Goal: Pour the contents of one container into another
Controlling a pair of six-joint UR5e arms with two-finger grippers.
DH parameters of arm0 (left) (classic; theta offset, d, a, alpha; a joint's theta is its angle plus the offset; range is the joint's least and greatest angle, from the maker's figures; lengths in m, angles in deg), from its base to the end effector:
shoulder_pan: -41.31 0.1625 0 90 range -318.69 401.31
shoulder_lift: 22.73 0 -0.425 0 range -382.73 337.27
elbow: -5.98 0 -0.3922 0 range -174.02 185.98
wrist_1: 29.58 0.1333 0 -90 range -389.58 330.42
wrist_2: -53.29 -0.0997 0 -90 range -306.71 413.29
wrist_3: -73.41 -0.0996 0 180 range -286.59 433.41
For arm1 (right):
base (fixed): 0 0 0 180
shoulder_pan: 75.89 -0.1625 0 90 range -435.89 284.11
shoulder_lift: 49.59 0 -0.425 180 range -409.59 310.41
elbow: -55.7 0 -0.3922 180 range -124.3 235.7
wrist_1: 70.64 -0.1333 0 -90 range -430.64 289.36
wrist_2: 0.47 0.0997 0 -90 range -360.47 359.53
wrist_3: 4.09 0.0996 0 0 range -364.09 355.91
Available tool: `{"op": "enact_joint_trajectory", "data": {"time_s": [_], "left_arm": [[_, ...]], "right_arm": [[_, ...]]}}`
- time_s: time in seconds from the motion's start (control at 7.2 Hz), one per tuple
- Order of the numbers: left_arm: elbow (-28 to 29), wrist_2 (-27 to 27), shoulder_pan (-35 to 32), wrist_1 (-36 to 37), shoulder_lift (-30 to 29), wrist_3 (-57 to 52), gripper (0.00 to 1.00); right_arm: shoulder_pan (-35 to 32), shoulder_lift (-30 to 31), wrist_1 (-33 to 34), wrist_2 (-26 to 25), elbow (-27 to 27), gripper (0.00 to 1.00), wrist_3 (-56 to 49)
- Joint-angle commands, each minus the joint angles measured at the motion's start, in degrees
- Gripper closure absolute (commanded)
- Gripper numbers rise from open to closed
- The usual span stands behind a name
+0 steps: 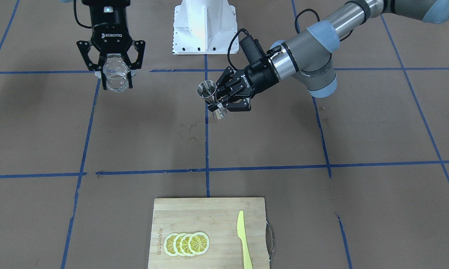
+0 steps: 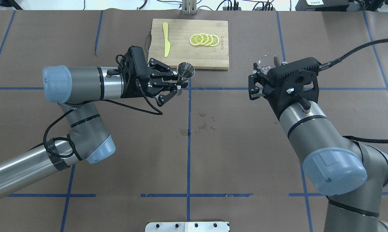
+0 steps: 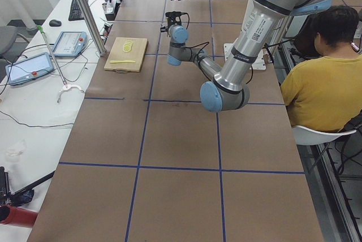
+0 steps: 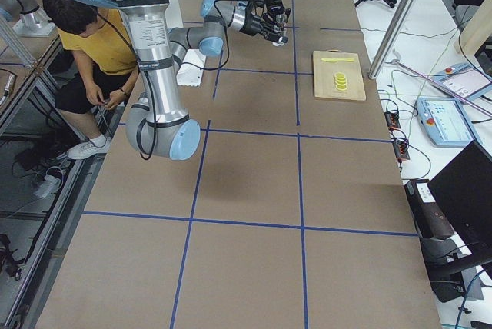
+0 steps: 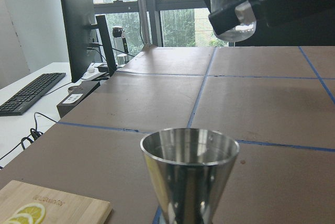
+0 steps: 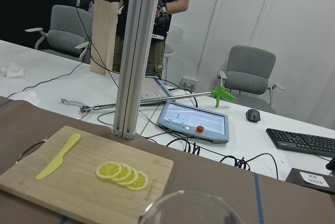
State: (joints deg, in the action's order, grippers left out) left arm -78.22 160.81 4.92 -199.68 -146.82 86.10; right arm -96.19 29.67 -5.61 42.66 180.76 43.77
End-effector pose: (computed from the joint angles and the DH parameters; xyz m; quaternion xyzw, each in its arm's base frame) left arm 0.4557 -0.4642 0.2040 0.6224 0.5129 0.3178 0.4986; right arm -0.3504 -0.3492 0.2272 0.5527 -0.2863 0.0844 0.7781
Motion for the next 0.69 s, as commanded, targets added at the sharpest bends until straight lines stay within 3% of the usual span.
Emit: {"op": "enact_joint_trajectory", "data": {"time_s": [0.0, 0.14, 0.56], "left_arm": [[0.0, 0.1, 0.0, -0.1, 0.2, -0.1, 1.0], [0.0, 0.0, 0.0, -0.1, 0.3, -0.1, 1.0], [0.0, 0.0, 0.0, -0.1, 0.3, -0.1, 1.0]], "right_arm": [[0.1, 7.0, -15.8, -0.1, -7.9, 1.0, 5.0], [0.1, 7.4, -23.0, -0.3, -13.2, 1.0, 5.5], [0.2, 12.0, -25.3, -0.4, -17.2, 1.0, 12.6]]}}
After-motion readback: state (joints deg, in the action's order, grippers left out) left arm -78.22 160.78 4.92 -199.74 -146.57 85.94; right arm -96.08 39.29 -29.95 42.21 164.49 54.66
